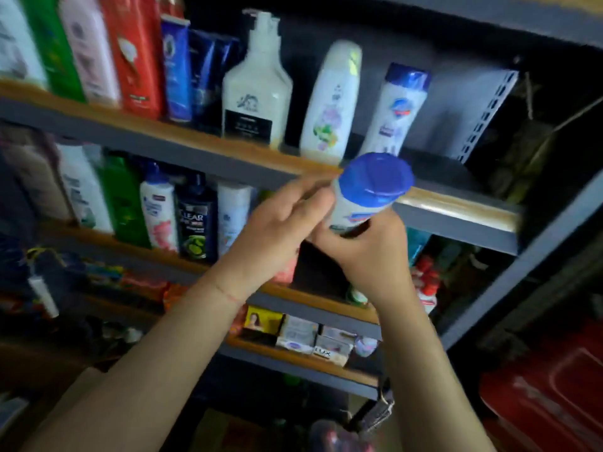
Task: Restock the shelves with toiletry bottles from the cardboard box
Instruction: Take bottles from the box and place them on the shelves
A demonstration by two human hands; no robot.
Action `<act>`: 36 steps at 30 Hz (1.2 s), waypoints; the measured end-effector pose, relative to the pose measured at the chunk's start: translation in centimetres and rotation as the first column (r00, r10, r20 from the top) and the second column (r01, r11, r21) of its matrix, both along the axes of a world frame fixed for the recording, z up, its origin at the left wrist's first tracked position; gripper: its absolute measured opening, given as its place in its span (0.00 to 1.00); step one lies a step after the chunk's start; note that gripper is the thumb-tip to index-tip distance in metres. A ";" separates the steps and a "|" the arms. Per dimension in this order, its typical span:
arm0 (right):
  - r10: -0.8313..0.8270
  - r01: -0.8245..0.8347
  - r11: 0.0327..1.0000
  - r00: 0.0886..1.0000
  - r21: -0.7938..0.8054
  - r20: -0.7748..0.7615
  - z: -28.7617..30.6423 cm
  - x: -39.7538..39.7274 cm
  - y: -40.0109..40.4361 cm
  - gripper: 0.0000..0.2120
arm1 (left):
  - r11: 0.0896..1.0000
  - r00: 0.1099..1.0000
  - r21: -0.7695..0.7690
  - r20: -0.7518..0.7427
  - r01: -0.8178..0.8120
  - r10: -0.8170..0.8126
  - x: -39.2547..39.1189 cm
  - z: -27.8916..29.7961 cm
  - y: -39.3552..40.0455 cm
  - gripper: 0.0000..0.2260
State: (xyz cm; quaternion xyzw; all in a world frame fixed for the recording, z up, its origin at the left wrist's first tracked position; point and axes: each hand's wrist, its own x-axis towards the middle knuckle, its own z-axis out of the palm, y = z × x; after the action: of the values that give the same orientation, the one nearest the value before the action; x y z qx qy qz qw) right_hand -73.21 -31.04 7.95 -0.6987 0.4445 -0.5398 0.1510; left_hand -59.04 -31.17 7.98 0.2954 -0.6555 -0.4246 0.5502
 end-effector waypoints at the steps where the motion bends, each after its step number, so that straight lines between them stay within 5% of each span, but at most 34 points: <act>1: -0.058 0.060 0.996 0.998 -0.070 0.024 1.0 -1.2 -0.3 0.10 | 0.995 0.996 -0.057 0.030 -0.086 0.088 -1.0 0.5 -0.8 0.19; 5: -0.185 0.218 0.956 0.967 -0.196 0.172 3.9 -4.8 -1.7 0.12 | 0.816 0.780 -0.473 0.350 -0.332 0.519 -3.5 0.5 -5.1 0.23; 11: -0.308 0.345 0.914 0.933 -0.212 0.188 6.4 -7.2 -4.3 0.20 | 0.696 0.567 -0.664 0.474 -0.274 0.674 -6.3 1.0 -8.0 0.21; 18: -0.347 0.347 0.933 0.938 -0.095 0.018 7.3 -6.9 -7.2 0.26 | 0.594 0.617 -0.717 0.292 -0.365 0.731 -6.7 0.3 -9.0 0.10; 25: -0.398 0.408 0.913 0.903 0.033 -0.161 7.4 -5.8 -8.7 0.28 | 0.595 0.643 -0.714 0.266 -0.369 0.718 -6.8 0.1 -8.6 0.12; 36: -0.480 0.494 0.869 0.844 0.000 -0.240 7.1 -4.7 -9.9 0.29 | 0.590 0.636 -0.724 0.274 -0.356 0.721 -6.7 0.2 -8.7 0.11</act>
State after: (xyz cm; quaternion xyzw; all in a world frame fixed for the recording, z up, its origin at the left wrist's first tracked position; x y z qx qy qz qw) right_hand -77.95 -40.95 15.10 -0.6162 0.6381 -0.4612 -0.0224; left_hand -65.76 -39.83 8.15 0.4021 -0.7526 0.1108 0.5096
